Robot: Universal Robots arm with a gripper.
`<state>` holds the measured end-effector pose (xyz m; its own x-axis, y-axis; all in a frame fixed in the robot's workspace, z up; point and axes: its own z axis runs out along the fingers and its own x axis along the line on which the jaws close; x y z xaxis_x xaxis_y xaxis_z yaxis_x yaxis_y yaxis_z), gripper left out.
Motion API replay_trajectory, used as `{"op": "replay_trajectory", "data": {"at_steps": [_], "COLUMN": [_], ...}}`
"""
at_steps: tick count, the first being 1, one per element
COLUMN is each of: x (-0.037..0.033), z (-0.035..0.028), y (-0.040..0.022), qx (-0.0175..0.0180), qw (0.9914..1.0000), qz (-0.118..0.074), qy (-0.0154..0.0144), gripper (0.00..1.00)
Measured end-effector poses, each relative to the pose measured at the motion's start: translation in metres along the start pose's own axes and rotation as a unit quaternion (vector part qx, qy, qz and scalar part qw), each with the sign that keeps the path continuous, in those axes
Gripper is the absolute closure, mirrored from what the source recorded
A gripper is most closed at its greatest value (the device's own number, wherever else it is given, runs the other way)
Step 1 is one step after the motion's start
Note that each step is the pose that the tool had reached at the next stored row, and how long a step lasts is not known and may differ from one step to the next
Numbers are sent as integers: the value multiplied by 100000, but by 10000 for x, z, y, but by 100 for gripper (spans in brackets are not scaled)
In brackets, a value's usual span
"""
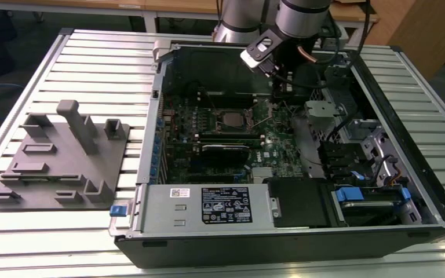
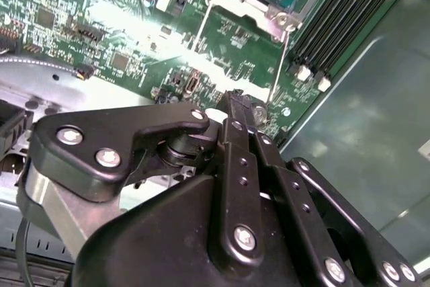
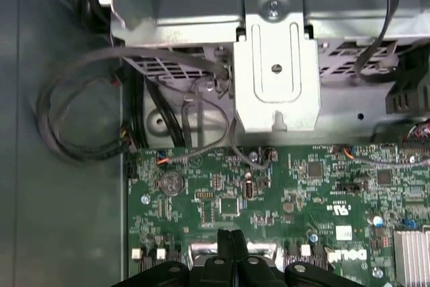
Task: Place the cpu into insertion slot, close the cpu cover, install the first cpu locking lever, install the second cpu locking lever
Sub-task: 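Close the cpu cover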
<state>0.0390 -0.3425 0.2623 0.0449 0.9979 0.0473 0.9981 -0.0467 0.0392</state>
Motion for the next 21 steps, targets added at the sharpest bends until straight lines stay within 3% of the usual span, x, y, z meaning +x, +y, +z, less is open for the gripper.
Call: {"op": "replay_trajectory", "data": {"at_steps": [6, 21], "x": [10, 12], "z": [5, 6], "y": [79, 111], "qx": [2, 0], "qw": [100000, 100000], "qz": [-5, -2], "qy": [1, -1], "gripper": [89, 89]}}
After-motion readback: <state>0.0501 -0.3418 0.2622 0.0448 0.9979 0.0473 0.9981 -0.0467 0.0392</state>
